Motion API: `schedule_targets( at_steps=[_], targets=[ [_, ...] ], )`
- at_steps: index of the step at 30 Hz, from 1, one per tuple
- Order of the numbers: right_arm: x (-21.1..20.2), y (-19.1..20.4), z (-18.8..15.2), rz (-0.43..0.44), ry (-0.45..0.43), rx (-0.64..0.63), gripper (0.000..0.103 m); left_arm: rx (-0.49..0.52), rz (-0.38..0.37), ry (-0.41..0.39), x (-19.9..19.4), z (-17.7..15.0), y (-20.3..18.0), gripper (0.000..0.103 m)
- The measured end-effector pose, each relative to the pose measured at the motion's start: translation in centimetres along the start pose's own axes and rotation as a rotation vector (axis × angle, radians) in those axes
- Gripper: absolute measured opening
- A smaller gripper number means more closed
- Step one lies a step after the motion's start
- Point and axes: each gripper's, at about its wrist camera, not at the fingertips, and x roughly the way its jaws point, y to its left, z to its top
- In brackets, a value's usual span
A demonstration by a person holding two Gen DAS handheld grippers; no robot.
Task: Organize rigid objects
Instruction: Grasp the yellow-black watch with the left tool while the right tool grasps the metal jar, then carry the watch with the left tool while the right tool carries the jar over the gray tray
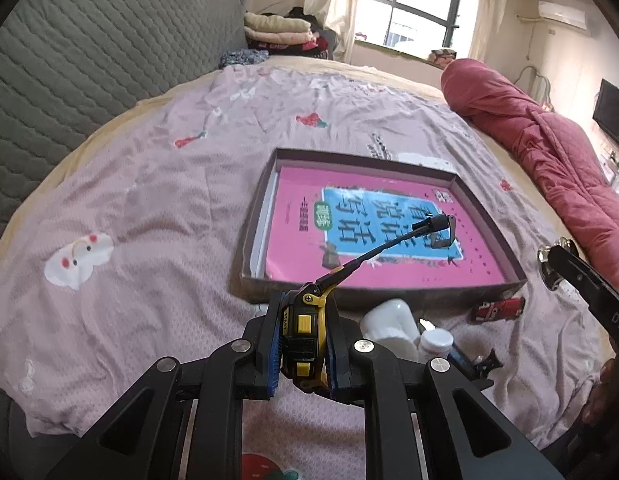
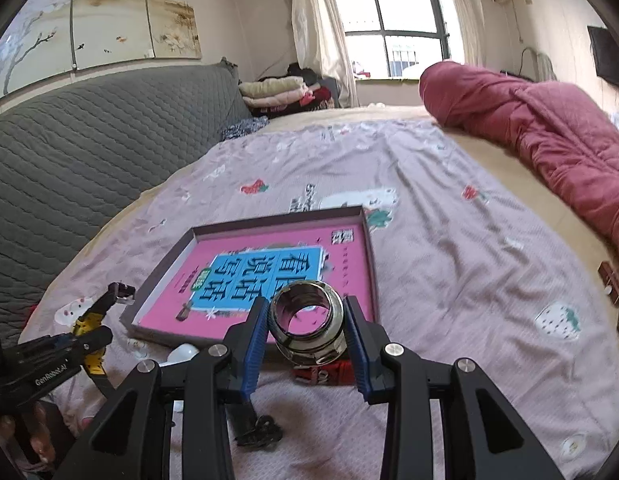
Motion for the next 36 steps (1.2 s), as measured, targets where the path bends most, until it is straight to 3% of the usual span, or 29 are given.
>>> schedule_targets(
  at_steps=[16,36],
  targets=[
    [-0.2,2.4,0.8,0.016,-0.079,-0.107,0.038,-0.036,0.027,-0.048,0.8,4.0,-0.3,0.017],
    [1.8,0.6,1.7,0.015,-0.094,-0.077,0.038,-0.014,0.07,-0.052,2.5,6.0,-0.8,0.017]
  ],
)
